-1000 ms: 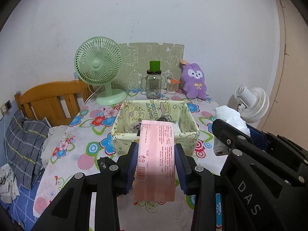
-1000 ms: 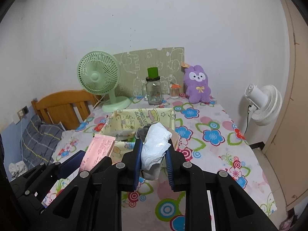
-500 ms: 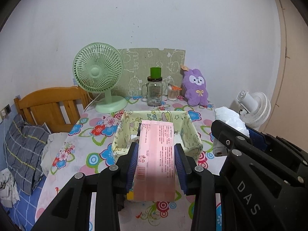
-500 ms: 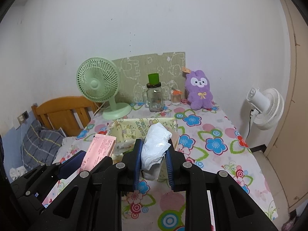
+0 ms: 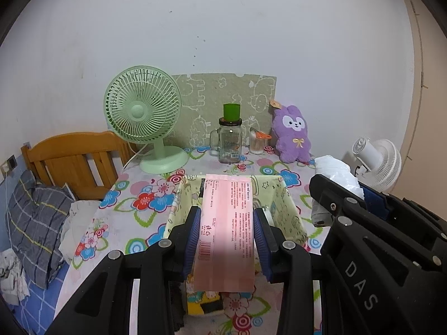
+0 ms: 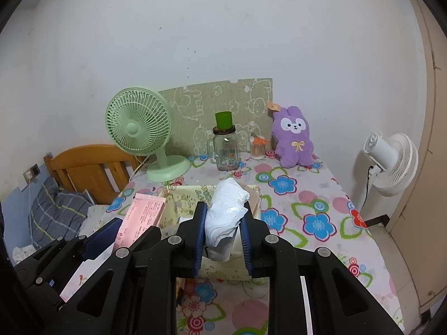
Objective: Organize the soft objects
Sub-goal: 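Lift and carry the pink packet with the left tool while the right carries the tissue to the box, then lower both tools into the box and open them to release the packet and tissue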
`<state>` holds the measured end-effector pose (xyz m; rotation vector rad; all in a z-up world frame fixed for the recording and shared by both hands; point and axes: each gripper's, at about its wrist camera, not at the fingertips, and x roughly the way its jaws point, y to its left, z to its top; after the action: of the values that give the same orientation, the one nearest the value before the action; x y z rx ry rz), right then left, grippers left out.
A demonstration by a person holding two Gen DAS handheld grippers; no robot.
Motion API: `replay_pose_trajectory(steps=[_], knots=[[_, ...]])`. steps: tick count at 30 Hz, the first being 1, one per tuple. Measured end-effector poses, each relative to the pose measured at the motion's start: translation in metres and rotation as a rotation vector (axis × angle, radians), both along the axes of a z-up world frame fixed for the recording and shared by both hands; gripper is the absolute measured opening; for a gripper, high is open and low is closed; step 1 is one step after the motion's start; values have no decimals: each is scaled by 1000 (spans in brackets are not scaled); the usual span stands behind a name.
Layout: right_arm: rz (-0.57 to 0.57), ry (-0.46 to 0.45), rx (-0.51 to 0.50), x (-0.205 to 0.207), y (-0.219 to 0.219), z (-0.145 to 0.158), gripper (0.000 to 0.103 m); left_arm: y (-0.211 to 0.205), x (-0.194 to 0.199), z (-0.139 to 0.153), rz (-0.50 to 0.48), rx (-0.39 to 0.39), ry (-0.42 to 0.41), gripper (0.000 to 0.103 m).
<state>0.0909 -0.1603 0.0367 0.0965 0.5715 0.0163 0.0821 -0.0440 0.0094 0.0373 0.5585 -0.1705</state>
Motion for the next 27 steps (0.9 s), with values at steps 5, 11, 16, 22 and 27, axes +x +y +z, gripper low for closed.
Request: replay_pose_trajectory(steps=[5, 11, 16, 22, 27], knots=[[-4, 0, 0, 14, 0, -2, 26, -1, 13, -1, 2, 0, 0, 38], [-4, 9, 1, 34, -1, -8, 26, -1, 32, -5, 7, 0, 7, 38], [-7, 23, 1, 52, -1, -15, 26, -2, 48, -11, 9, -5, 22, 38], [-4, 44, 5, 71, -3, -25, 26, -2, 67, -19, 5, -12, 41, 38], [7, 66, 18, 88, -3, -36, 26, -2, 84, -28, 6, -9, 57, 38]])
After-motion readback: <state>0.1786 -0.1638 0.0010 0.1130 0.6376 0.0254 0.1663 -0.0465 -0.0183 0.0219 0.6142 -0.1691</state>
